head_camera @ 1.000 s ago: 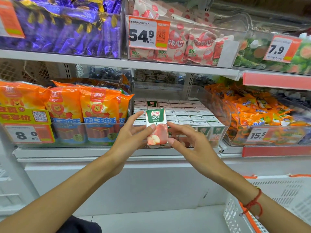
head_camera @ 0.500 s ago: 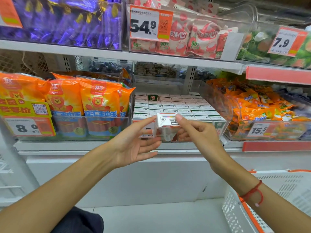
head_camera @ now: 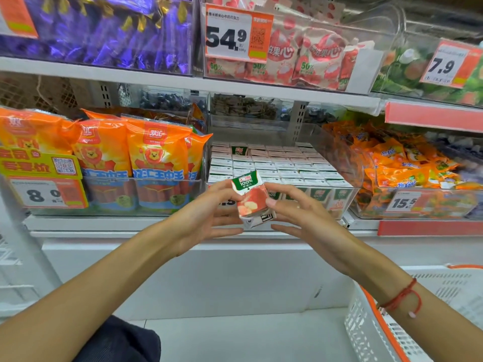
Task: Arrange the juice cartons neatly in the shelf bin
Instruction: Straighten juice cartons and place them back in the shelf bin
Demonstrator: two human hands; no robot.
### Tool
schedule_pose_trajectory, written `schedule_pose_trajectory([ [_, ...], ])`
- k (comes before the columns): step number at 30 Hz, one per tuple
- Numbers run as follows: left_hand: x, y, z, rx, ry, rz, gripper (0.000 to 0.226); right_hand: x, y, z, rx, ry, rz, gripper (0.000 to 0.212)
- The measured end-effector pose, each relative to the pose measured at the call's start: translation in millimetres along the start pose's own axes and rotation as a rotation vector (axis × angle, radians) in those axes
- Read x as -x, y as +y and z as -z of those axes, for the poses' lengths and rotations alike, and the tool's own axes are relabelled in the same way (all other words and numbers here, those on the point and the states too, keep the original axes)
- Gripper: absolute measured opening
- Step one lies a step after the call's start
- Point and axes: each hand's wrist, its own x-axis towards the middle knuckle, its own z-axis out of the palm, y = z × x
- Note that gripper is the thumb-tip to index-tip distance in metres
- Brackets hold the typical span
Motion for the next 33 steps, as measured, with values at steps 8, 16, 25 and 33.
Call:
schedule_pose_trajectory([
  [8,-1.4,-6.8,-4.1,-0.478,0.081,-0.499,0.056,-8.8,9.6,-3.5,0.011,0.194,0.169,0.031],
  [16,1.8,-8.1,-1.7,-0.849,0.194,-0.813,0.046,-6.4,12.1,2.7,0.516,0.199,0.572,0.054],
  [25,-9.5,15.5,20.0,-1.146,0.451,-0.946,0.049,-29.8,6.3,6.4,0.865,0.409,0.815,0.043],
  [33,-42.6,29.3,56.7,-1.610,0.821,-0.780,0.048,-117.0,-24.1,26.1,1.288,0.454,0.866,0.048],
])
